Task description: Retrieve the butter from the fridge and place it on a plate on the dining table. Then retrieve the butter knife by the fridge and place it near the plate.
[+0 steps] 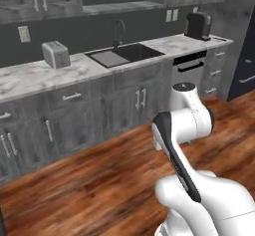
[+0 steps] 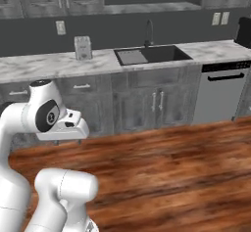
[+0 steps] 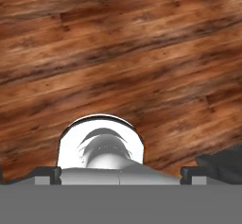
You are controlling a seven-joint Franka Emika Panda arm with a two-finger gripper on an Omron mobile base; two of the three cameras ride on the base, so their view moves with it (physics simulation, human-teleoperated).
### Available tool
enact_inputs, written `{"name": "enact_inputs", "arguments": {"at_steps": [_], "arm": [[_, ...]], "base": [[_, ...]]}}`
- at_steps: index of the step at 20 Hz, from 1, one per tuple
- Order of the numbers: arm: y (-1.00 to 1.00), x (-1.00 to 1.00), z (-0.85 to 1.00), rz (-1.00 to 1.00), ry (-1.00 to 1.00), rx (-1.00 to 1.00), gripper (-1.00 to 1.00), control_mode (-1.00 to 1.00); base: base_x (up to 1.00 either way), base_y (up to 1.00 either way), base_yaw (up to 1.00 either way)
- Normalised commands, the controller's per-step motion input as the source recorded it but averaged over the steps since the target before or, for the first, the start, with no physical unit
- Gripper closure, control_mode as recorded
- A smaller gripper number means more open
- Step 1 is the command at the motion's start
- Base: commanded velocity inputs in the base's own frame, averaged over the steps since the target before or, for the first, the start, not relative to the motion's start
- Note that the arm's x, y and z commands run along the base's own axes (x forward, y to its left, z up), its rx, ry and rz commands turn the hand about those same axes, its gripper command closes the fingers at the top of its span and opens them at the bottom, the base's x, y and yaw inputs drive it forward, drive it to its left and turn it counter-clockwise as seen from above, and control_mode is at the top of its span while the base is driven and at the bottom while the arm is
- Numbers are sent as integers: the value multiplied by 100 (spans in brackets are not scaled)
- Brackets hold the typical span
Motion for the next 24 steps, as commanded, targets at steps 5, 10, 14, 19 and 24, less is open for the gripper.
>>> {"name": "enact_inputs", "arguments": {"at_steps": [5,10,14,19,24], "arm": [[0,0,0,0,0,0,-100,100],[0,0,0,0,0,0,-100,100],[0,0,0,0,0,0,-100,100],[0,0,0,0,0,0,-100,100],[0,0,0,0,0,0,-100,100]], "base": [[100,-56,-33],[100,-49,-39],[100,-25,-39],[100,-11,-32],[100,-4,-23]]}}
